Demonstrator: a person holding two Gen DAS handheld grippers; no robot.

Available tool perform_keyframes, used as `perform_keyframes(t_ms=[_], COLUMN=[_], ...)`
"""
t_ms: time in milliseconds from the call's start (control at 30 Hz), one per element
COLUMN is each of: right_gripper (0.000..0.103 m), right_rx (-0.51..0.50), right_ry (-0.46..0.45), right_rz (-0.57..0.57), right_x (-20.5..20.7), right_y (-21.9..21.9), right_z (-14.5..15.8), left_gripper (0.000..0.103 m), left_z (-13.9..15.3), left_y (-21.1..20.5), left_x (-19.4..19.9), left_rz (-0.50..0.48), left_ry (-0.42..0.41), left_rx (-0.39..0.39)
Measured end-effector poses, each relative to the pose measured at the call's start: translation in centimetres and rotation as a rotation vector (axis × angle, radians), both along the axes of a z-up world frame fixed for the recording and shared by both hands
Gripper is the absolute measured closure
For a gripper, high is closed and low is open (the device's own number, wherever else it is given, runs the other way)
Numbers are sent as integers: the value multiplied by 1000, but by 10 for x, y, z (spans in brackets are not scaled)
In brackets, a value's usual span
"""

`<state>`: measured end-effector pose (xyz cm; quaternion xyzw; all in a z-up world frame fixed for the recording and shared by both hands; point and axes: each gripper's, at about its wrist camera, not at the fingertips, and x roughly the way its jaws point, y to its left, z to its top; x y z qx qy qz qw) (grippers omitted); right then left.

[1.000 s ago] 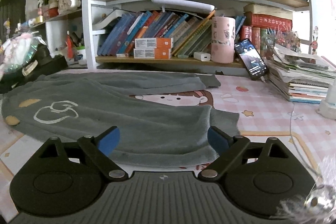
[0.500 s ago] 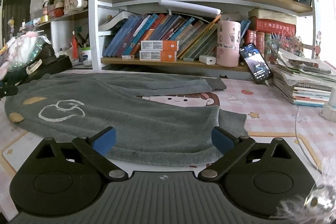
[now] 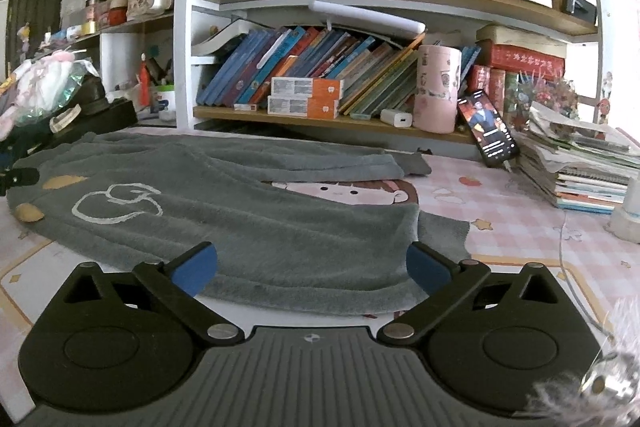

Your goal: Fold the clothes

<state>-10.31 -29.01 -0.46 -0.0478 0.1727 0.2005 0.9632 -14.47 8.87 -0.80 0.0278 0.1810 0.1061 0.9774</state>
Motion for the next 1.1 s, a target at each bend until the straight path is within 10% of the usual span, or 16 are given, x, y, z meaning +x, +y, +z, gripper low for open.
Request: perform_keyframes(t_ms=[1100], right_gripper=[0], right_rx=[-76], right_ry=[45], right_rz=[3], right_x=[8], right_y=[10], right_z=[-4], left_gripper=[0], left_z=[15], left_y=[11], left_x=[-7], left_rz=[14], left_ry=[-145], left_rx=[0])
